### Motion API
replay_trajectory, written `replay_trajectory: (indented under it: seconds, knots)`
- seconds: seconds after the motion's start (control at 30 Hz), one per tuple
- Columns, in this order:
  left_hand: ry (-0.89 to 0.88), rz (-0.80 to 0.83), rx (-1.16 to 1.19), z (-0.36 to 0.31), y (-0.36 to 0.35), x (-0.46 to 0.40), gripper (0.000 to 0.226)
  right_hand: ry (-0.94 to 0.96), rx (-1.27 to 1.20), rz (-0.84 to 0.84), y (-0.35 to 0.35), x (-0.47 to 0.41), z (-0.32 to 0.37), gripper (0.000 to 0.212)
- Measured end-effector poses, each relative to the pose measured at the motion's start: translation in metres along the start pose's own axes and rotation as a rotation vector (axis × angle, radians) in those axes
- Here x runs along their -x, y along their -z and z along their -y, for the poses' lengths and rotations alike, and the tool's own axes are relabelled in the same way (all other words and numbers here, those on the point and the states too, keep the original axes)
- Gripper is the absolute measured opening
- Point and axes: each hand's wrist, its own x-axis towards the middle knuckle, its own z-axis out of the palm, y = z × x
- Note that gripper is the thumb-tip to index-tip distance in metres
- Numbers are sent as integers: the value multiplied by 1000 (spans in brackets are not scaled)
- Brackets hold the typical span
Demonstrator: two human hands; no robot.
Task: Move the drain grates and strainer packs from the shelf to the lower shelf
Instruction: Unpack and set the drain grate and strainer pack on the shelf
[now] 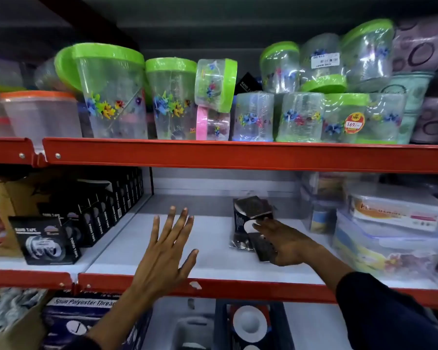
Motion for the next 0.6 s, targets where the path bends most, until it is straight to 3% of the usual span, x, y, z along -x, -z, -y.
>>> replay_trajectory:
  seconds: [0.1, 0.2, 0.43, 0.6]
  knots:
    - [63, 78, 0, 15, -15, 6, 72, -73, -17, 193, -2, -10, -4, 104]
    - [98, 130, 40, 29, -29, 12, 71, -49, 16, 215, -2, -18, -5, 105]
    - [193, 219, 73, 68, -47, 23, 75, 43, 89, 1, -11, -25, -5, 108]
    - [227, 221, 128, 73, -56, 25, 76, 138, -43, -174, 4, -64, 44, 103]
